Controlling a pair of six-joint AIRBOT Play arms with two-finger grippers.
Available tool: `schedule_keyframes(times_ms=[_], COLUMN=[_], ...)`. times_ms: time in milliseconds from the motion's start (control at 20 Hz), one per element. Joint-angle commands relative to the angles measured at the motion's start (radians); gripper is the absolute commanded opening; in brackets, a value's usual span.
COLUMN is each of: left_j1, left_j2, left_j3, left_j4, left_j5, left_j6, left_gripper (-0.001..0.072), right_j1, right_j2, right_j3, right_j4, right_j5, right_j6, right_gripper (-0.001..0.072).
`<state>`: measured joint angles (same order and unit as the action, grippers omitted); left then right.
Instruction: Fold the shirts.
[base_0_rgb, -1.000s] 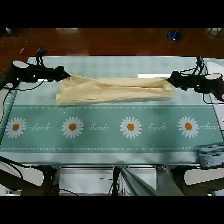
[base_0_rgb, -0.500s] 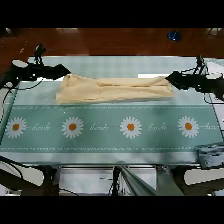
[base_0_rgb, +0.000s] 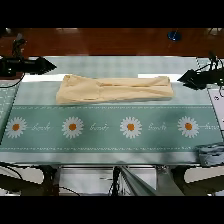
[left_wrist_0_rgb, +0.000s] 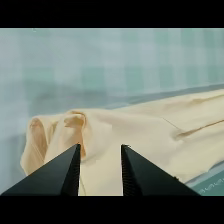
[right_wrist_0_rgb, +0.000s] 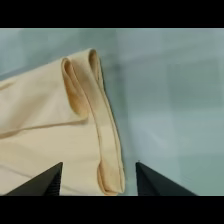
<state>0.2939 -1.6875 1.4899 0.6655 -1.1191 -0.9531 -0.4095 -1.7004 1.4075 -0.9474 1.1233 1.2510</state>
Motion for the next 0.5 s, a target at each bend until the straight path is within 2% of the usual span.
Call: schedule_keyframes(times_ms=[0,450], left_j1=[-0.011,-0.082], left_j2=[0.012,0.012], left_j3=[0.003,0.003], left_j4=[0.0,0.0], left_j5=[-0.063,-0.071], left_j6=[-0.001,0.001], left_gripper=[0.0322,0.0322], right_j1=[-0.013,0.079], right_j2=[-0.086,-0.225], right_j3=[0.035,0.035], right_j4=[0.048,0.23], right_j5=[0.118,-0.032], right_j6=[0.023,0.051], right_gripper=[0.0555,0.0548])
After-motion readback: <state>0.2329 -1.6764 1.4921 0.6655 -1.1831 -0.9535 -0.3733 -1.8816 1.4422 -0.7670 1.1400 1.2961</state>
